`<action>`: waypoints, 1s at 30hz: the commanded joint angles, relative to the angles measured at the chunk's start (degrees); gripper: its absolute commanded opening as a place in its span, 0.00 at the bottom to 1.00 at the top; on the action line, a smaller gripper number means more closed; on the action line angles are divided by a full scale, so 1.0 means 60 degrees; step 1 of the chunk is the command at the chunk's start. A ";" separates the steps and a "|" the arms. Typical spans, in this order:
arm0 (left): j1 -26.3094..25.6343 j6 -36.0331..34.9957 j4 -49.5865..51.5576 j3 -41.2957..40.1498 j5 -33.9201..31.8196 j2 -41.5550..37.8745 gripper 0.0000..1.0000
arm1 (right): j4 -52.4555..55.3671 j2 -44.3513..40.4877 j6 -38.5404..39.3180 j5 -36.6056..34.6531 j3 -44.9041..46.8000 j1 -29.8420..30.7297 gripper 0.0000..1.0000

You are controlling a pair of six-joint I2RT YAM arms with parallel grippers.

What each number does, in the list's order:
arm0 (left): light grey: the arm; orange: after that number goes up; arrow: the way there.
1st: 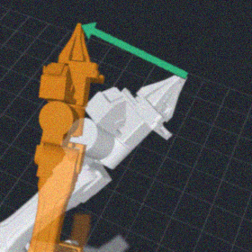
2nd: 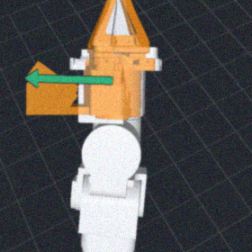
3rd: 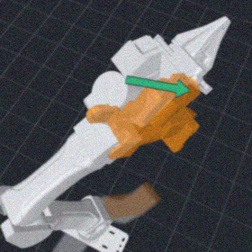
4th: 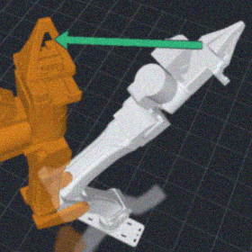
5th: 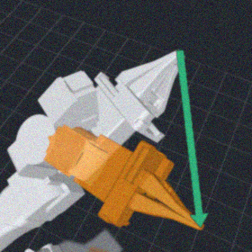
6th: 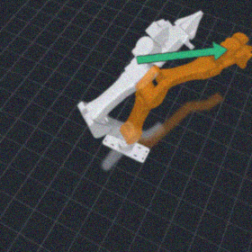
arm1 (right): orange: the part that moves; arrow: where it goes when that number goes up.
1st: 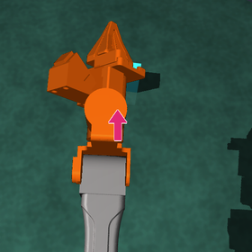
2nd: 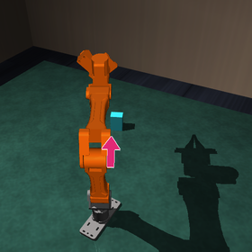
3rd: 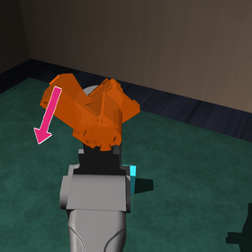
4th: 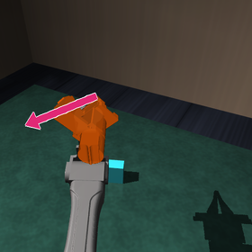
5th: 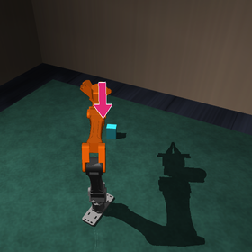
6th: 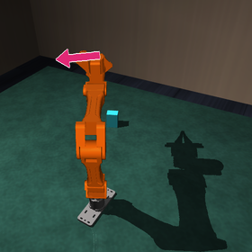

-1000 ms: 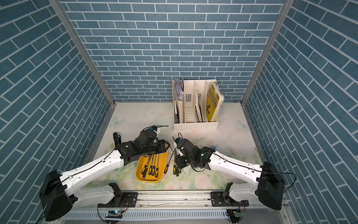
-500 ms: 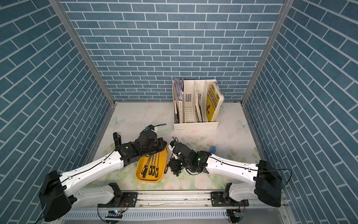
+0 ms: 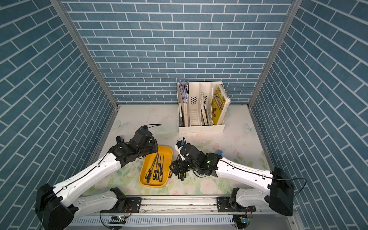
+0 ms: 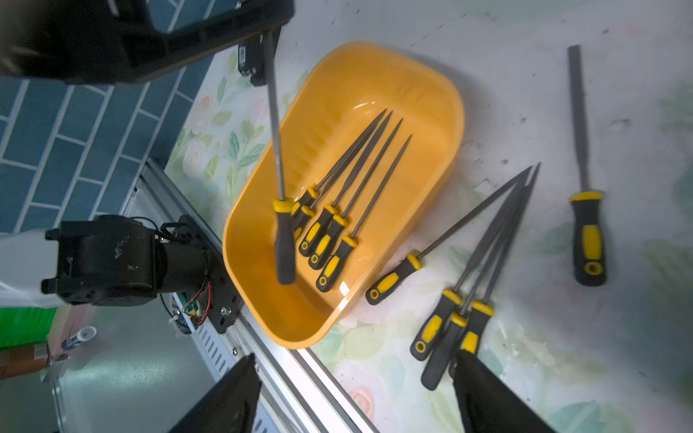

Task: Put the file tool into the storage box
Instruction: Place the file tool in the storage box.

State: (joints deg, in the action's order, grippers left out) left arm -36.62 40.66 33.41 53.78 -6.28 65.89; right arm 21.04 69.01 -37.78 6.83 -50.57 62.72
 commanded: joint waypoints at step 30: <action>0.0244 -0.2290 0.0613 -0.0601 -0.1194 0.2839 0.11 | 0.1836 0.3574 0.2378 -0.1525 -0.0863 -0.1732 0.82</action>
State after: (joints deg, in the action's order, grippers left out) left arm -35.38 26.33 37.39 50.74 -13.65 82.63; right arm 29.17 88.29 -28.67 0.38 -53.28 53.36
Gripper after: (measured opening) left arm 0.094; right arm 0.817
